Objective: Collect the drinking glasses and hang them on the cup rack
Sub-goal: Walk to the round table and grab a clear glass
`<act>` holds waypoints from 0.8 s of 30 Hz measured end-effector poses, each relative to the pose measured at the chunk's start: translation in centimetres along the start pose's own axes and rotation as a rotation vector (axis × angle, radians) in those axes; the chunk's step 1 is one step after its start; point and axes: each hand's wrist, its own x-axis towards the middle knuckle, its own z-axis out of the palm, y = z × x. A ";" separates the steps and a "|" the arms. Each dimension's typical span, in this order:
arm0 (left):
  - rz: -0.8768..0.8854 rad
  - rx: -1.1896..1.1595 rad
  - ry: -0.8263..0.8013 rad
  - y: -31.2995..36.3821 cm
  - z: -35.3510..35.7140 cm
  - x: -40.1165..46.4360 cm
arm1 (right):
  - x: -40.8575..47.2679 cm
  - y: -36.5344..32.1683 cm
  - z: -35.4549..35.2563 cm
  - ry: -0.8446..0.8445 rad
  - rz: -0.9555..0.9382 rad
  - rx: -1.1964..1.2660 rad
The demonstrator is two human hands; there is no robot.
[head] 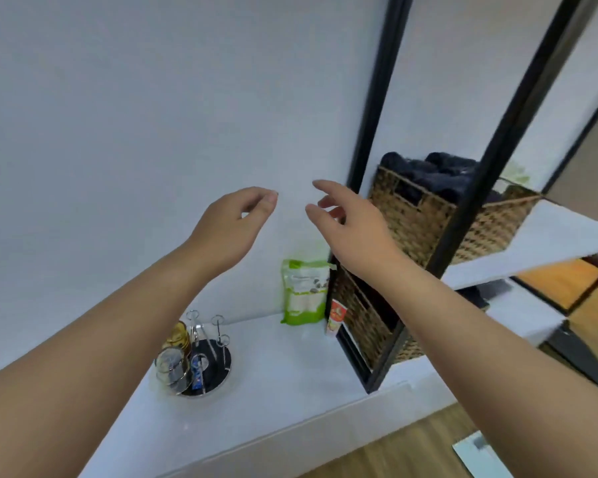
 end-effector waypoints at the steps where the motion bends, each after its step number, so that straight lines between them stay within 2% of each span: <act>1: 0.012 -0.021 -0.020 2.4 0.1 0.2 | -0.6 -1.1 -2.9 0.020 0.015 -0.006; 7: 0.156 -0.093 -0.165 17.4 2.2 0.6 | -6.6 -5.5 -19.5 0.184 0.132 -0.021; 12: 0.295 -0.148 -0.256 28.5 6.7 -0.3 | -13.7 -6.4 -30.8 0.366 0.245 -0.048; 24: 0.483 -0.259 -0.716 44.4 28.5 -12.6 | -37.4 -1.9 -47.8 0.636 0.554 -0.235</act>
